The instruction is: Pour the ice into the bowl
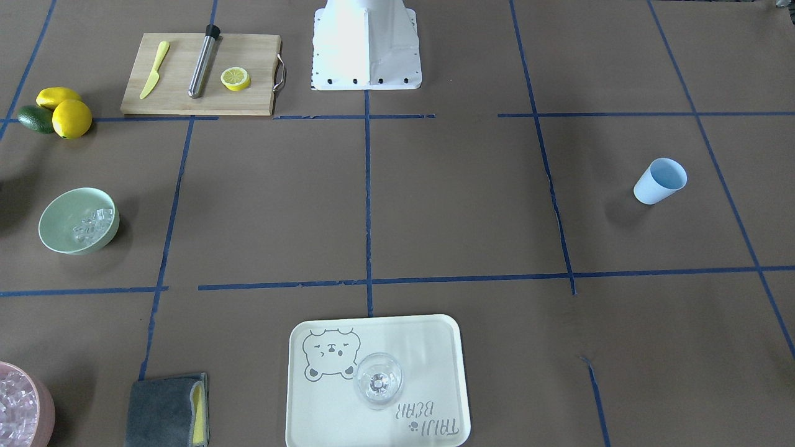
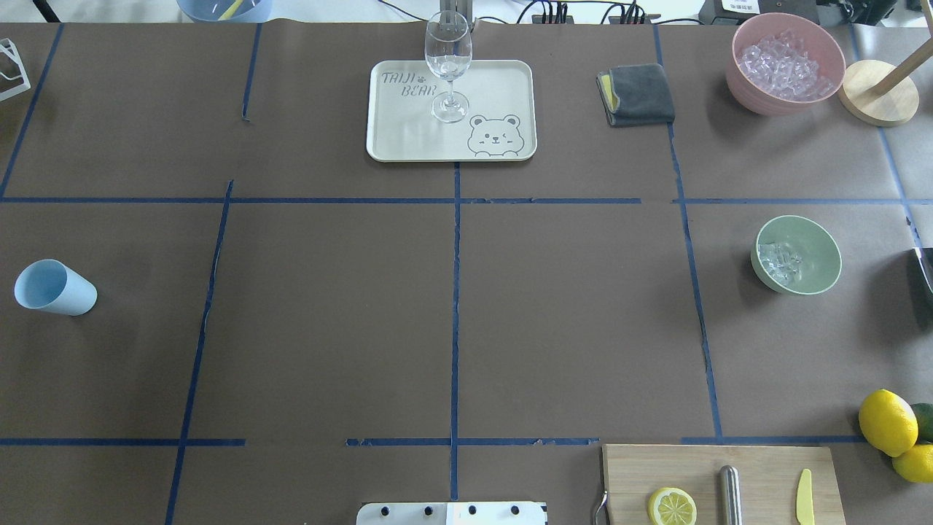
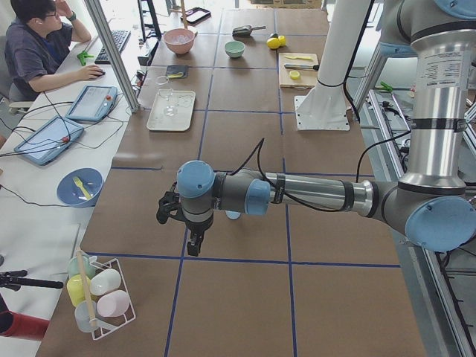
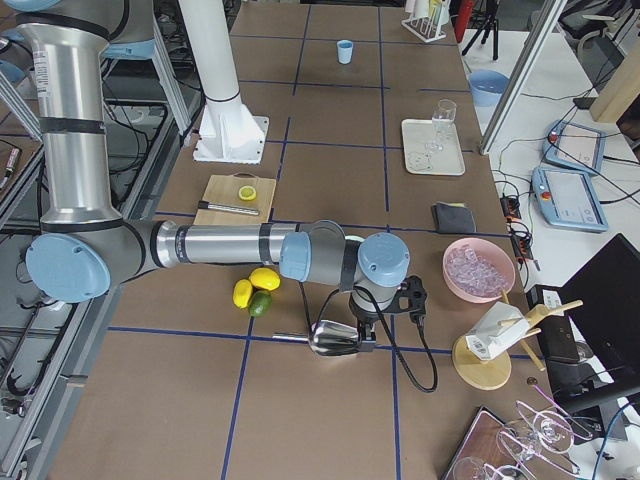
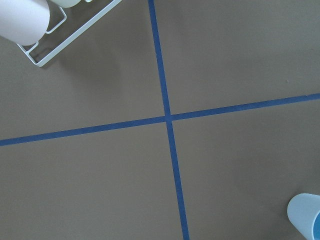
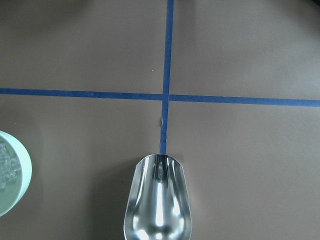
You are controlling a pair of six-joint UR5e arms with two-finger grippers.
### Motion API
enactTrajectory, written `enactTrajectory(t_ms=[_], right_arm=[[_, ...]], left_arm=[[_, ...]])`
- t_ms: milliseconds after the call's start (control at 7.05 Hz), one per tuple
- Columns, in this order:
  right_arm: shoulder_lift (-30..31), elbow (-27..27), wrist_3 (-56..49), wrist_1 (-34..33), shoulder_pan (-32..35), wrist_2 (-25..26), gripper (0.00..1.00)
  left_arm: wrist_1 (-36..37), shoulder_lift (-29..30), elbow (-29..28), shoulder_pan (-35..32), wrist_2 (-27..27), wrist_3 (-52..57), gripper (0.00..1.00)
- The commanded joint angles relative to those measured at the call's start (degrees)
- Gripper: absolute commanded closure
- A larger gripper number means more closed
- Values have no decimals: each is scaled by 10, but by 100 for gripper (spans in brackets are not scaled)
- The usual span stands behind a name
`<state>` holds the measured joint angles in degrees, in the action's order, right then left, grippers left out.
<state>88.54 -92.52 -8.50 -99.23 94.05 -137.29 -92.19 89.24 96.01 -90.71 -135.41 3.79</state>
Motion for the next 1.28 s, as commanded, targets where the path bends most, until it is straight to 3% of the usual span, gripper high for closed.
enactTrajectory(t_ms=[0, 284, 1135], right_arm=[[-4, 32, 13, 55, -2, 0, 0], [2, 34, 52, 89, -2, -1, 0], [6, 31, 53, 89, -2, -1, 0]], left_arm=[[-4, 7, -12, 1, 0, -17, 0], [-15, 8, -15, 2, 0, -32, 0], [-15, 9, -14, 2, 0, -34, 0]])
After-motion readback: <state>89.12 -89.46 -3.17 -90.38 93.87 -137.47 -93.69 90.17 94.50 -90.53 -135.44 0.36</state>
